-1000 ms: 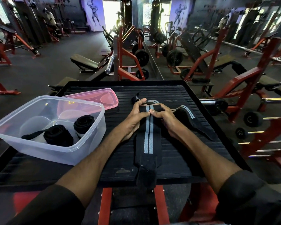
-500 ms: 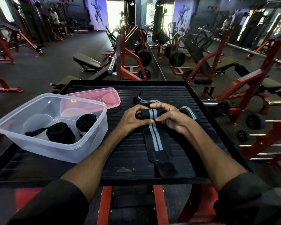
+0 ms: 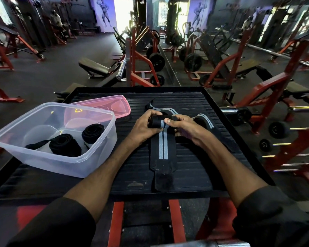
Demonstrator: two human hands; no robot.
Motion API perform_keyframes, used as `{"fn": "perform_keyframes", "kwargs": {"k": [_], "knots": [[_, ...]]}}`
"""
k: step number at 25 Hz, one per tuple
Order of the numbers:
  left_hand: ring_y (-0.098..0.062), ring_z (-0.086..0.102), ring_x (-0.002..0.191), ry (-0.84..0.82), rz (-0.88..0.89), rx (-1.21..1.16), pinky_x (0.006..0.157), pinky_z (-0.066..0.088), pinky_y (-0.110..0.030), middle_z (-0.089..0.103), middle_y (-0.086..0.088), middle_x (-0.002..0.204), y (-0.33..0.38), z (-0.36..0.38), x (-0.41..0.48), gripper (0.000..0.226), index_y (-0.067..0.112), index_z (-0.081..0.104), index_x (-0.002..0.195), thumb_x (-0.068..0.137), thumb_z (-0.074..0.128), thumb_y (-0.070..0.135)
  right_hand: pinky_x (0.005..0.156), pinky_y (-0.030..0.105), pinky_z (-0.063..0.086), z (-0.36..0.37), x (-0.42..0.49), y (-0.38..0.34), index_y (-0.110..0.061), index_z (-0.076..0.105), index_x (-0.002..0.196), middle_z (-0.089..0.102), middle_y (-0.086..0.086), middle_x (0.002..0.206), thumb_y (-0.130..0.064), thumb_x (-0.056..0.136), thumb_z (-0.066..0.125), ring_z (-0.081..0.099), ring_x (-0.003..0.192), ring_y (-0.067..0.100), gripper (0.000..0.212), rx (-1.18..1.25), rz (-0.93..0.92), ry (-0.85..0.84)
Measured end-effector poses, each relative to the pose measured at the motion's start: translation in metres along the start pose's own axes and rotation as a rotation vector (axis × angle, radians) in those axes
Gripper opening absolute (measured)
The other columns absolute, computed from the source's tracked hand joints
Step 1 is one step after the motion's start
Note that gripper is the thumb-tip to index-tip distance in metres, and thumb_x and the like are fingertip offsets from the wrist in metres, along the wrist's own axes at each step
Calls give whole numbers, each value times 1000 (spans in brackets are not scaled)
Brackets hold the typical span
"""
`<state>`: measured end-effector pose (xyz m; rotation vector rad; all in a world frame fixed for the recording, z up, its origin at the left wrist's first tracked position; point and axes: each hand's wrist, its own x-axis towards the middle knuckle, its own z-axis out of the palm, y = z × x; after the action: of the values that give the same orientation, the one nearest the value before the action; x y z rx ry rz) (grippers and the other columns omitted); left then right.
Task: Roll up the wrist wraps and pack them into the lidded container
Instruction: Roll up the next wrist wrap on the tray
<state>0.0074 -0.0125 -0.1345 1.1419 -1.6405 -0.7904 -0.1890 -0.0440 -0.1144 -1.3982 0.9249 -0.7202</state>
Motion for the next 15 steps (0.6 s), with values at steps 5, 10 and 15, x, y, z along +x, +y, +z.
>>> {"fn": "perform_keyframes", "kwargs": {"k": [5, 10, 15], "knots": [[-5, 66, 102, -172, -365, -361, 77, 55, -21, 66, 6, 121, 10, -6, -5, 47, 25, 50, 137, 94, 69, 20, 83, 38, 60, 1, 1, 6, -8, 74, 110, 79, 11, 101, -18, 80, 84, 75, 91, 25, 33, 99, -90, 154], [-22, 63, 123, -233, -484, -495, 105, 50, -38, 67, -6, 133, 9, -9, 1, 48, 20, 54, 140, 100, 53, 46, 84, 29, 57, 7, -1, 5, -6, 74, 108, 78, 8, 104, -3, 84, 78, 74, 97, 20, 24, 78, -288, 130], [-7, 66, 108, -165, -393, -268, 82, 54, -25, 70, 6, 118, 9, -8, -7, 40, 22, 54, 131, 95, 64, 38, 92, 36, 57, -1, 0, 8, -2, 69, 116, 74, 9, 110, 2, 77, 83, 71, 104, 21, 42, -72, -317, 78]]}}
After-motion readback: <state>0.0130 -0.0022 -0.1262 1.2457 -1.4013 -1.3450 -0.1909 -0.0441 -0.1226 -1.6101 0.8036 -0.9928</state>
